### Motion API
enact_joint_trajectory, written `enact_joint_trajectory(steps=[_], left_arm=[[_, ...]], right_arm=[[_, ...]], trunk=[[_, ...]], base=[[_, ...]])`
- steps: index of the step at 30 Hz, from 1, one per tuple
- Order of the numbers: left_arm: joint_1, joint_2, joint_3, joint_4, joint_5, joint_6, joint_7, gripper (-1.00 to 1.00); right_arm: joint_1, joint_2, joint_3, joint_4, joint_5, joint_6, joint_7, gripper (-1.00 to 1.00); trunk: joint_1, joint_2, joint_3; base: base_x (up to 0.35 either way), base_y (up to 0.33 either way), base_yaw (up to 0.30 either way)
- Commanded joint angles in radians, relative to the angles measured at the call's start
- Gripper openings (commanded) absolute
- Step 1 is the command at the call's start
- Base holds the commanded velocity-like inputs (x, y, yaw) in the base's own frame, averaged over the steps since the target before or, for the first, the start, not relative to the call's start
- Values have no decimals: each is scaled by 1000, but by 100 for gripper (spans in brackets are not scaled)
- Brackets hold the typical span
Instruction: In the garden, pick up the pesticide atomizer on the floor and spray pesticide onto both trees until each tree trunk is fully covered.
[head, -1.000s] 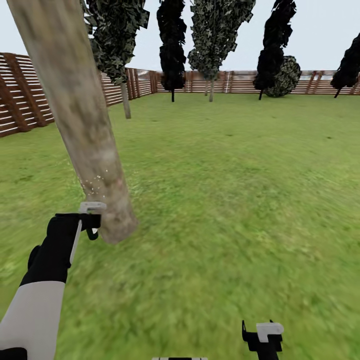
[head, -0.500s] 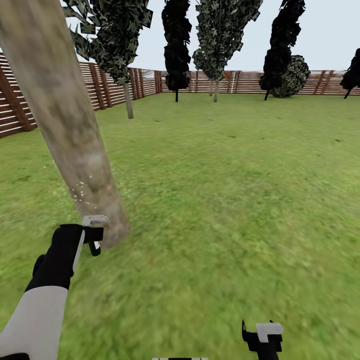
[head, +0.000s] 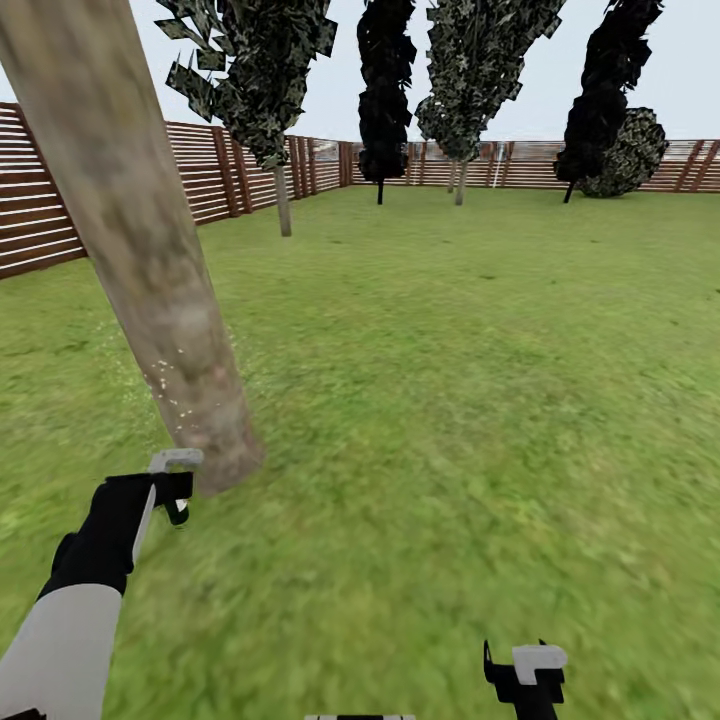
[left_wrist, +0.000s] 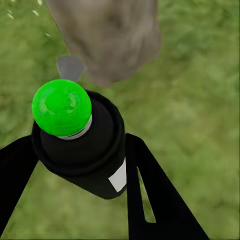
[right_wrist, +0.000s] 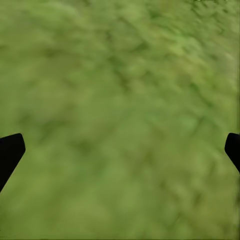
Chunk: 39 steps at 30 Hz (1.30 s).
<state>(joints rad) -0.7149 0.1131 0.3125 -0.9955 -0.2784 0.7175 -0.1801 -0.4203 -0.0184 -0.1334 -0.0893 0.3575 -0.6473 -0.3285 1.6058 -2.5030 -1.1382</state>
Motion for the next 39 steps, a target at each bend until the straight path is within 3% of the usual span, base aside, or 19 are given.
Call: enact_joint_trajectory(steps=[1, 3, 5, 7, 8, 10, 12, 14, 22, 27, 32, 36, 39], left_arm=[[2, 25, 0, 2, 5, -56, -3, -100], [3, 52, -4, 39, 7, -88, -11, -100], [0, 46, -23, 71, 9, -96, -16, -100], [-7, 33, -104, 77, 16, -91, -15, -100], [-8, 25, -115, 78, 18, -91, -15, -100], [-3, 34, -107, 79, 17, -93, -17, -100], [1, 96, -61, 111, 19, -94, -23, -100], [2, 103, -59, 137, 19, -96, -25, -100], [2, 86, -58, 148, 18, -99, -6, -100], [2, 78, -56, 159, 17, -99, -4, -100], [3, 60, -55, 217, 16, -106, -6, -100], [3, 49, -55, 275, 17, -232, 5, -100], [3, 40, -54, 280, 15, -248, 41, -100]], right_arm=[[0, 0, 0, 0, 0, 0, 0, 100], [0, 0, 0, 0, 0, 0, 0, 100], [0, 0, 0, 0, 0, 0, 0, 100], [0, -1, 0, 0, 0, 0, 0, 100], [0, -1, 0, 0, 0, 0, 0, 100], [0, -1, 0, 0, 0, 0, 0, 100], [0, -2, 0, 0, 0, 0, 0, 100], [0, -2, 0, 0, 0, 0, 0, 100], [0, 0, 0, 0, 0, 0, 0, 100], [0, 0, 0, 0, 0, 0, 0, 100], [0, 0, 0, 0, 0, 0, -1, 100], [0, 1, 0, 0, 0, 0, 0, 100], [0, 2, 0, 0, 0, 0, -1, 100]], trunk=[[0, 0, 0], [0, 0, 0], [0, 0, 0], [0, 0, 0], [0, 0, 0], [0, 0, 0], [0, 0, 0], [0, 0, 0], [0, 0, 0], [0, 0, 0], [0, 0, 0], [0, 0, 0], [0, 0, 0]], base=[[12, -11, 1], [4, -4, 0], [1, 0, 0], [0, 0, 0], [0, 0, 0], [0, 0, 0], [0, 0, 0], [171, -3, 0], [87, -222, 2], [2, -273, 236], [144, -250, 141], [234, -198, 3], [229, -197, 131]])
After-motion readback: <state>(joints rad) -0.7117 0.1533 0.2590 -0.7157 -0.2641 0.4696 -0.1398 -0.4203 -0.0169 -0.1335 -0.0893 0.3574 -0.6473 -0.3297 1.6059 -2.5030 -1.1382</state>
